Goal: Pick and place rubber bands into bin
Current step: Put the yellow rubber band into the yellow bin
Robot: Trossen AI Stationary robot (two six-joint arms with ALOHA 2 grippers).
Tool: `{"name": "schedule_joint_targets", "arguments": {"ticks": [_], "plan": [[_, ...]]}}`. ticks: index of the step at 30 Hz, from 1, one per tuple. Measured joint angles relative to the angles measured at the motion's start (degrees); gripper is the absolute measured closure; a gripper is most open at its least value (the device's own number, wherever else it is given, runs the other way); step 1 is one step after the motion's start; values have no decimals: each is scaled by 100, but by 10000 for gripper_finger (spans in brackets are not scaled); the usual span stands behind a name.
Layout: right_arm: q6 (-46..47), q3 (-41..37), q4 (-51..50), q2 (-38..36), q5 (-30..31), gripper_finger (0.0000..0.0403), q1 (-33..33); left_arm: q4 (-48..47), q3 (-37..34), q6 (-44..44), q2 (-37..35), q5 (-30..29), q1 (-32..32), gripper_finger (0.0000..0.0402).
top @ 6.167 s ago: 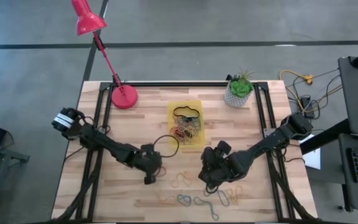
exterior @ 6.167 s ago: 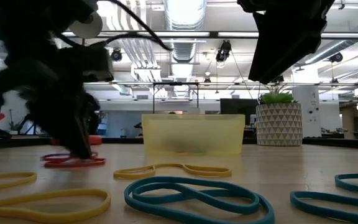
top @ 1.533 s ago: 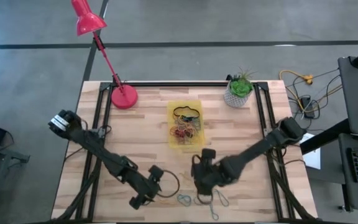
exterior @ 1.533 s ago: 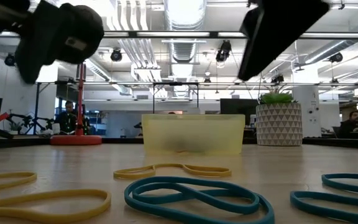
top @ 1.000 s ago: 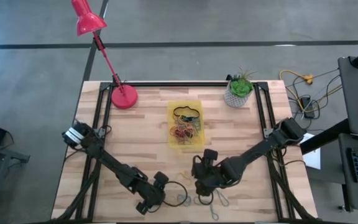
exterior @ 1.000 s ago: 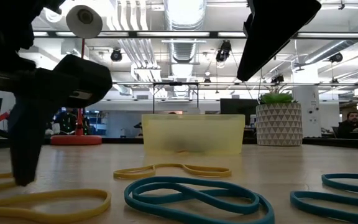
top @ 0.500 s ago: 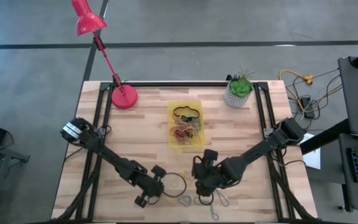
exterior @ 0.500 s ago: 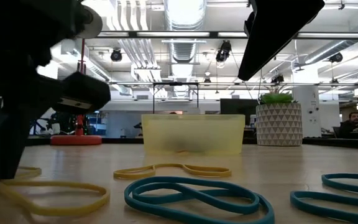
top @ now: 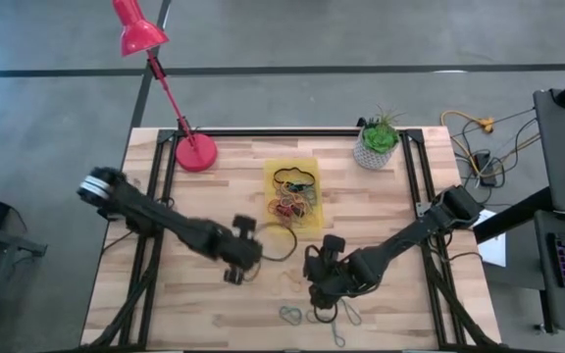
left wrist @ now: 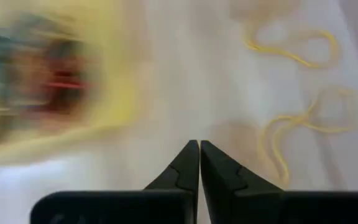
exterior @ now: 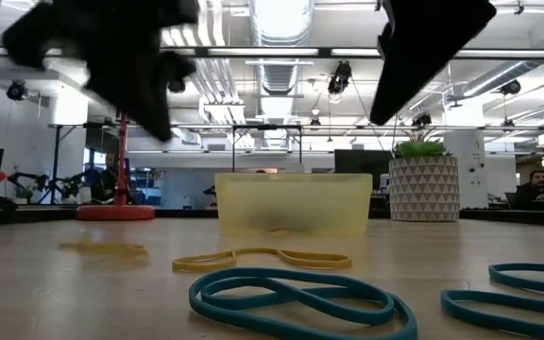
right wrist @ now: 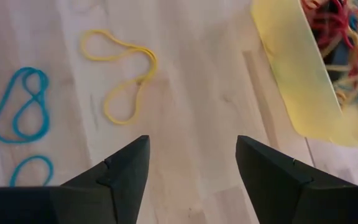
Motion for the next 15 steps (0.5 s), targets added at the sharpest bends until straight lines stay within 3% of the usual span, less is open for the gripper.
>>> {"name": "schedule_joint_targets", "arguments": {"ticks": [4,9,11,15], "plan": [[672,-2,-576,-7,142,181,47,-200,415,553,-528,-499,515,401],[1523,-2,-1319,-13,243,183,323,-176,1010,1054,-766,-542,1227,401],[1780,-2,-1496,-13,277,183,485,-282,1116,1268,-703,-40,1388,401],[2119,-4,-1612,-13,287,183,813,-721,1105,1285,-613,1614,1333,401]]}}
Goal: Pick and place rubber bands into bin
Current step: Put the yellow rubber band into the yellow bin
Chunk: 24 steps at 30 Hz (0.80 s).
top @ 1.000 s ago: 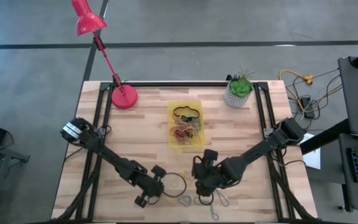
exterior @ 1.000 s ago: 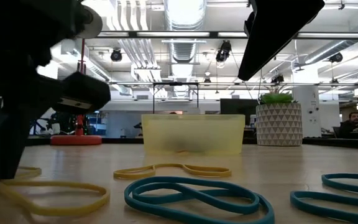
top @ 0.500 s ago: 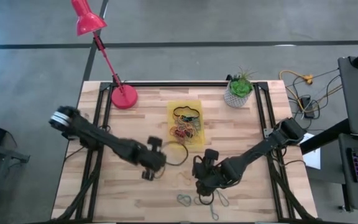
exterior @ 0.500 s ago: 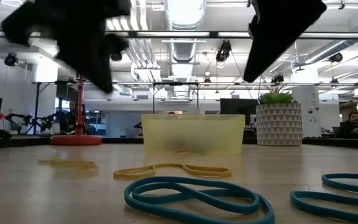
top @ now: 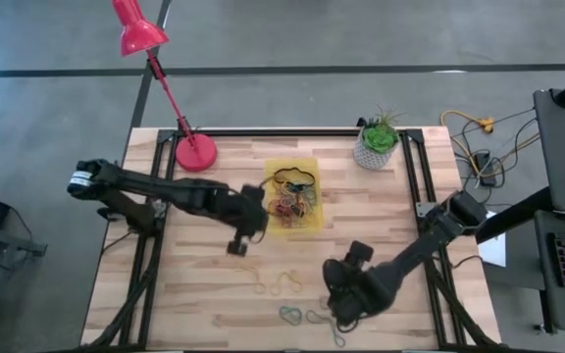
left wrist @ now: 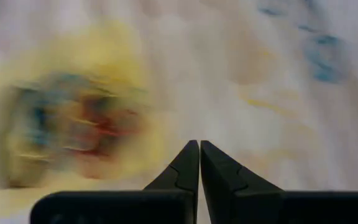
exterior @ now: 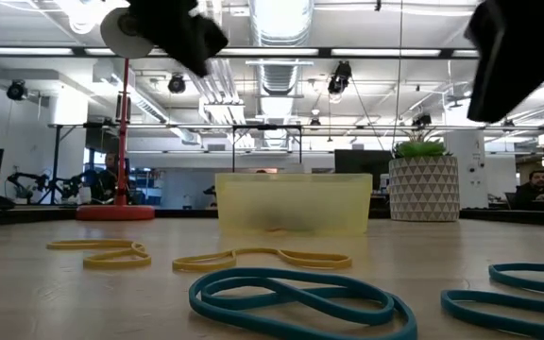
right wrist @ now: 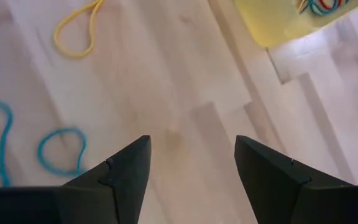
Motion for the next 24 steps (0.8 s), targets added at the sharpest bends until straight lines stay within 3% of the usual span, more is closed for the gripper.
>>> {"name": "schedule_joint_targets", "arguments": {"ticks": [2,6,12,17,24], "plan": [[129,-4,5,0,9,183,143,-231,-133,-301,106,326,-220,401],[322,-76,5,0,13,183,290,-220,-537,-729,342,404,-743,377],[552,-293,19,0,182,183,249,210,-909,-1702,842,337,-1135,298],[548,-368,27,0,175,183,156,543,-1019,-1959,1094,316,-1151,240],[550,-379,41,1,171,183,147,820,-1215,-1993,1457,146,-1162,236]]}}
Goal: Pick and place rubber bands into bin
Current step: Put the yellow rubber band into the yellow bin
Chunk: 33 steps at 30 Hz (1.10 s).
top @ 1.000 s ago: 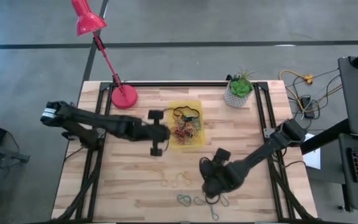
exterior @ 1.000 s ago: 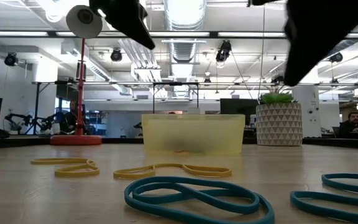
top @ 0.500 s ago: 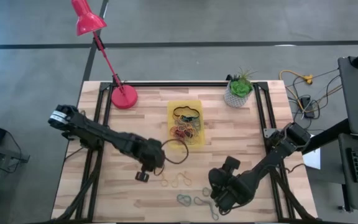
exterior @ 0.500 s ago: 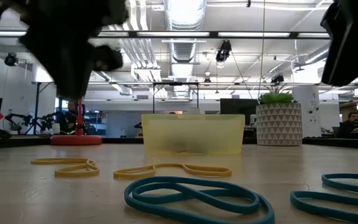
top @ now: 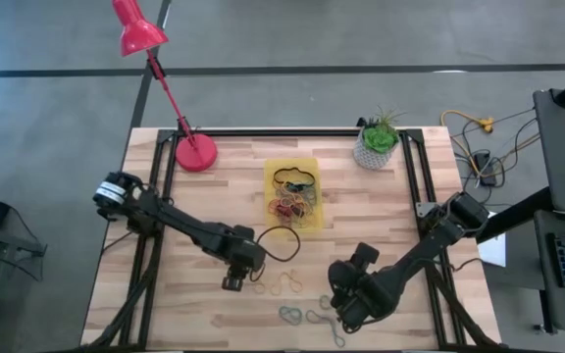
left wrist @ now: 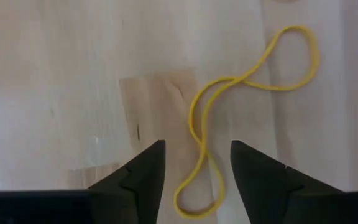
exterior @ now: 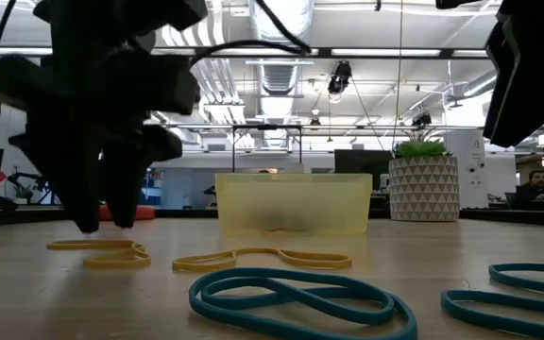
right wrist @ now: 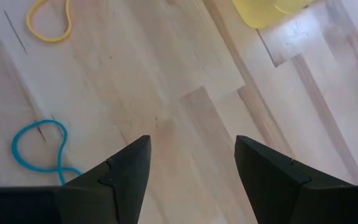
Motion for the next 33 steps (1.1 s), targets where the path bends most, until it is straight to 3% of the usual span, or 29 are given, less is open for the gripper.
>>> {"name": "schedule_joint_targets", "arguments": {"ticks": [11,16,20,24,26,33], "plan": [[23,-34,-14,1,-2,183,0,342,-1,-149,418,-393,-47,315],[37,-42,-19,1,-4,183,0,407,-12,27,629,-1242,-31,380],[33,-42,-20,3,-7,184,0,415,-12,449,737,-1312,219,398],[38,-42,-27,3,-11,183,0,180,88,777,426,-1436,545,401],[38,-42,-33,3,-15,184,0,-420,198,856,172,-1930,726,401],[149,-92,-40,10,4,184,-24,-1351,1446,1291,-1063,-2706,1048,401]]}}
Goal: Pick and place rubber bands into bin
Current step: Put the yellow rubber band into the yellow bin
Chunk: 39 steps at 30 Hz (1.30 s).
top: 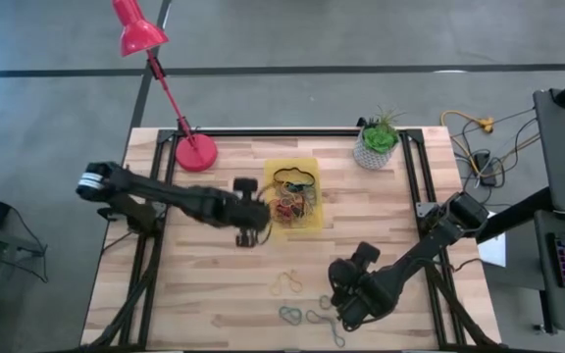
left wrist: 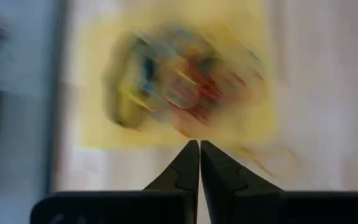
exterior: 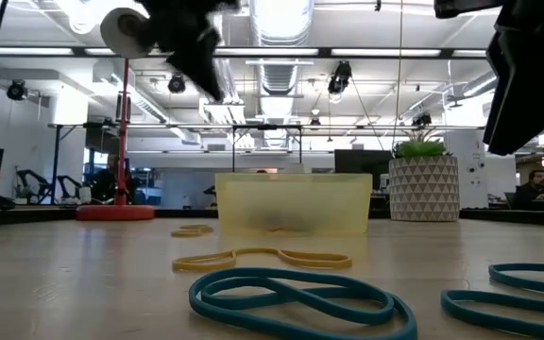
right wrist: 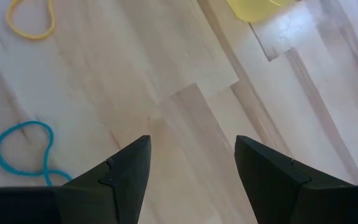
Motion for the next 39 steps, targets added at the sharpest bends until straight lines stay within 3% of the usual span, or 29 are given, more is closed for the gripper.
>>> {"name": "schedule_joint_targets", "arguments": {"ticks": [2,6,8,10,12,15,19,23,28,32,39], "plan": [[35,-22,9,0,67,184,-9,-79,411,238,-123,-234,100,401],[203,-82,4,0,176,184,-18,-28,1225,543,-68,-153,362,401],[202,-91,4,0,177,184,-20,-200,1447,636,91,166,469,401],[238,-96,13,0,147,184,-17,-765,1417,671,267,938,533,401],[354,-101,9,0,135,184,-13,-1076,1157,686,343,1489,513,401],[474,-116,8,0,129,184,2,-1385,367,871,332,1745,426,401],[490,-150,18,0,129,184,2,-789,-739,986,155,2083,406,389],[472,-175,20,0,129,184,0,290,-1462,1124,40,2193,402,350],[472,-197,21,0,128,184,0,1584,-1879,1465,48,2094,443,284],[455,-197,22,-2,105,184,0,1924,-2032,1722,172,1934,624,244],[448,-206,12,-4,98,184,-9,1996,-2021,2168,428,2073,1246,247]]}}
